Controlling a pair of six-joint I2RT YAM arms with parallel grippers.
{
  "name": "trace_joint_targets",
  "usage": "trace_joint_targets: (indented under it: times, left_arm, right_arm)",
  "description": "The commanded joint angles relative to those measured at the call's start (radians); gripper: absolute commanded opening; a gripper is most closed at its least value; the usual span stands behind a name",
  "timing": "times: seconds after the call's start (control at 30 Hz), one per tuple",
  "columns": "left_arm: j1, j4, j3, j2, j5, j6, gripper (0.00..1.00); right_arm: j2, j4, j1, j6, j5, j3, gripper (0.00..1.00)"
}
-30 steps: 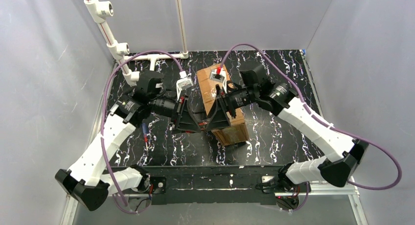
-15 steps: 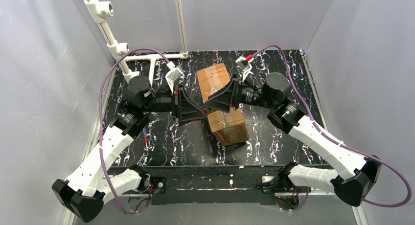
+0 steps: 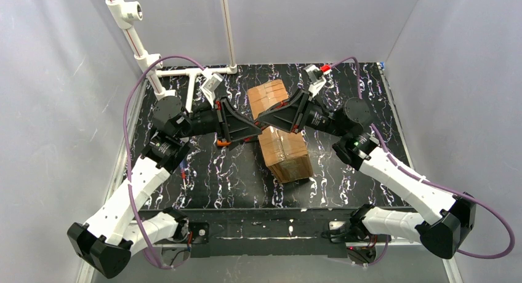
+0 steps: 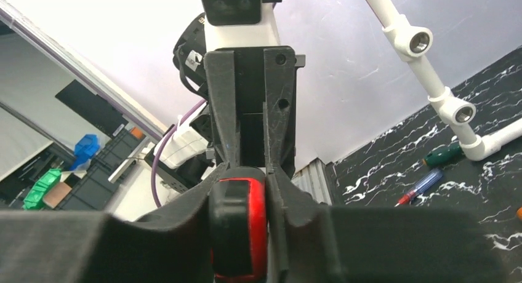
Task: Unpack the express box
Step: Adjust the knife.
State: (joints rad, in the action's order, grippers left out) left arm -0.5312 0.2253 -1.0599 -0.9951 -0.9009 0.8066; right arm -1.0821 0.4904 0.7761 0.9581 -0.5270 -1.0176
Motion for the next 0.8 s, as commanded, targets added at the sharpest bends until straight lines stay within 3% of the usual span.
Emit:
trace_joint_targets:
  times: [0.0,0.07,0.13,0.2,0.33,0.4,0.5,0.6,0.7,0.77]
  left_arm:
    - [0.002,0.105,0.003,-0.005,0.009,0.045,0.0]
    - [0.002,0.112,0.008,-0.007,0.016,0.052,0.0]
    - [0.001,0.119,0.012,-0.006,0.025,0.057,0.0]
    - [0.002,0.132,0.011,-0.008,0.026,0.064,0.0]
    - [0.002,0.142,0.017,-0.013,0.042,0.071,0.0]
    - [0.002,0.146,0.018,-0.017,0.043,0.077,0.0]
    - [0.003,0.146,0.036,-0.015,0.069,0.095,0.0]
    - [0.019,0.141,0.078,-0.005,0.095,0.134,0.38]
    - [0.075,0.1,0.116,0.025,0.082,0.161,0.66]
    - [0.113,-0.006,0.126,0.066,0.102,0.131,0.72]
  right_arm:
    - [-0.006,0.145,0.0,0.046,-0.002,0.004,0.27]
    - [-0.011,0.15,0.0,0.051,-0.002,0.0,0.24]
    - [-0.02,0.158,-0.001,0.052,-0.019,-0.007,0.38]
    - [-0.024,0.154,-0.001,0.05,-0.017,-0.008,0.4]
    - [-0.03,0.171,0.001,0.065,-0.016,0.002,0.27]
    - [-0.035,0.168,0.002,0.069,-0.017,-0.002,0.01]
    - [-0.018,0.057,0.002,0.026,0.058,-0.019,0.01]
    - [0.032,-0.16,0.0,-0.091,0.231,-0.046,0.01]
    - [0.062,-0.371,0.0,-0.223,0.387,-0.125,0.01]
    - [0.066,-0.519,0.0,-0.31,0.507,-0.183,0.01]
